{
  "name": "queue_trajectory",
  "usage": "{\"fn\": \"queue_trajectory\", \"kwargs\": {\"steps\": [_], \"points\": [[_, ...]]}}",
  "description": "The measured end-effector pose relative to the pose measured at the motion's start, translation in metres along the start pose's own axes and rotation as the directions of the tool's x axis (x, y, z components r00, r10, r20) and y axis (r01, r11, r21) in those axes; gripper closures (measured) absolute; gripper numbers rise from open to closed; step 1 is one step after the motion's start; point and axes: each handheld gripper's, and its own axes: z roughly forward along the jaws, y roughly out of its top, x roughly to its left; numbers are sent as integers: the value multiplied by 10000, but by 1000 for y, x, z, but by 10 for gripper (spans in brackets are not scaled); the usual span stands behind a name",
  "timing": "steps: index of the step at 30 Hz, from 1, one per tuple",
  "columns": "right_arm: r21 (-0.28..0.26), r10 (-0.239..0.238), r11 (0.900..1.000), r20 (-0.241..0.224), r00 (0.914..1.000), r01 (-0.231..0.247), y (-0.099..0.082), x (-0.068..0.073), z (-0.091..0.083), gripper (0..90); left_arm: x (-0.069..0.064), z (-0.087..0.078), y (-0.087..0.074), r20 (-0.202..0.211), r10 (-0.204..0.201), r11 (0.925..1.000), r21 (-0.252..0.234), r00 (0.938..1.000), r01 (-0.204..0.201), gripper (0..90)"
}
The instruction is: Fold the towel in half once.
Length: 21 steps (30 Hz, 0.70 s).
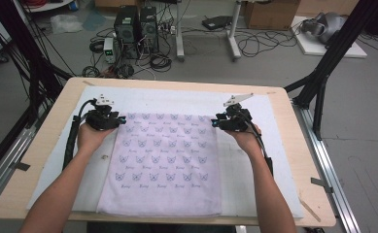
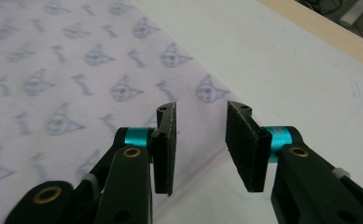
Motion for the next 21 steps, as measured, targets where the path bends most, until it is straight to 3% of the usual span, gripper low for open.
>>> {"fn": "queue_trajectory", "kwargs": {"steps": [1,7,13,17,21], "points": [[-93,-23,10000,-86,10000,22,-1,4,-4,625,-2,-5,-1,111,17,9997,-232,9999,-15,593],[-616,-172,9980,-921,9956,115,-13,28,-20,589,-17,-33,-12,863,346,9978,-595,9957,-295,554],[-584,-465,9976,-1514,9874,381,-33,49,-25,551,-25,-50,-33,1254,780,9955,-626,9890,-706,527],[-620,-300,9979,-1656,9857,200,-42,51,-24,537,-24,-48,-42,1355,724,9971,-351,9881,-682,510],[-792,-187,9968,-1689,9855,54,-44,46,-18,518,-25,-45,-41,1468,649,9975,-363,9870,-602,494]]}}
